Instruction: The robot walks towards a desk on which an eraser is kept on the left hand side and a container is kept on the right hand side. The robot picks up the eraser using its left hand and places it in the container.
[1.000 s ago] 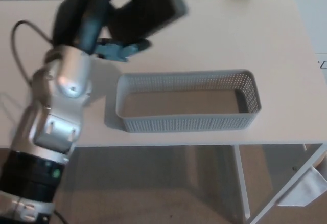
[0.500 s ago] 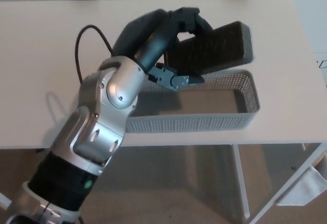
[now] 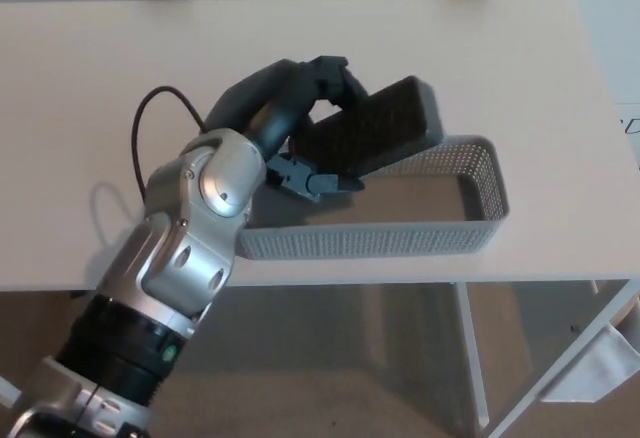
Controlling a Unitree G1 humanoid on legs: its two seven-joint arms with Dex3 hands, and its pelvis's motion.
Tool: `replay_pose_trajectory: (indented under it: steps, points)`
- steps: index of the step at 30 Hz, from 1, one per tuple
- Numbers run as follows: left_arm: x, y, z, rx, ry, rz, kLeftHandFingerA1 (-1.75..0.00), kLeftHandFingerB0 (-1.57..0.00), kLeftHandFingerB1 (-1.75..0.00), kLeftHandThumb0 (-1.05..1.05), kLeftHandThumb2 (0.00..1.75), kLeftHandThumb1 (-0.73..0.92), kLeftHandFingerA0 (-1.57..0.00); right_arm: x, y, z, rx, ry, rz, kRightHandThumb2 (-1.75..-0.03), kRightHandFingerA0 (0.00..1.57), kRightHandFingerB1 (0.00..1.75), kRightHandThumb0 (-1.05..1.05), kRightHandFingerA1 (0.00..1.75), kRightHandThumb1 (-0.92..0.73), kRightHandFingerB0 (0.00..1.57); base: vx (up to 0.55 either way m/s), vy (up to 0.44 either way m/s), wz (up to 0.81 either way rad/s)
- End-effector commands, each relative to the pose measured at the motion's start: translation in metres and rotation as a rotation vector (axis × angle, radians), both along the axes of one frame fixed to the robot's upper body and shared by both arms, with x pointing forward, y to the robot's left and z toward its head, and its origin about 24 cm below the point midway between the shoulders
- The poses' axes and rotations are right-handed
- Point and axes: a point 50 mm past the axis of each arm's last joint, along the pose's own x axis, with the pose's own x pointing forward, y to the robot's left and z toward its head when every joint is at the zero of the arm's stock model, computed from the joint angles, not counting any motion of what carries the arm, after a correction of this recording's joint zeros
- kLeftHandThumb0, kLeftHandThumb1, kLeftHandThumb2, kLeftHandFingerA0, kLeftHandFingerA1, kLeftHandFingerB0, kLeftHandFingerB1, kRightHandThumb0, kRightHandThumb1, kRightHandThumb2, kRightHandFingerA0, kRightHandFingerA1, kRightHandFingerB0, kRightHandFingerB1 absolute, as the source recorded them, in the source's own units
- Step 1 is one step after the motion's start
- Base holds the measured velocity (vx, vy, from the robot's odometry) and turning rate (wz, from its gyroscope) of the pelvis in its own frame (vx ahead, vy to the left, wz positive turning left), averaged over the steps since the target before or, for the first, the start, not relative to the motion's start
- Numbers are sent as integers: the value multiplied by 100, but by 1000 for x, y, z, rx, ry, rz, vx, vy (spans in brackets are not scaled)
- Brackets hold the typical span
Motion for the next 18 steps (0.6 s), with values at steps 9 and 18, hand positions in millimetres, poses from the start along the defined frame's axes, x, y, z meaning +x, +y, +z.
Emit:
replay_pose_trajectory:
  steps: [9,18]
  points:
    - [1,19,5,287,135,-79,-2,0,0,-101,105,66,0,3,-5,1,-37,28,26,-56,82,49,-44,51,-54,71,0,0,0]
    - [-8,17,20,209,128,-134,0,0,0,-103,109,72,0,0,-4,0,-39,39,39,-56,82,49,-44,51,-55,70,0,0,0]
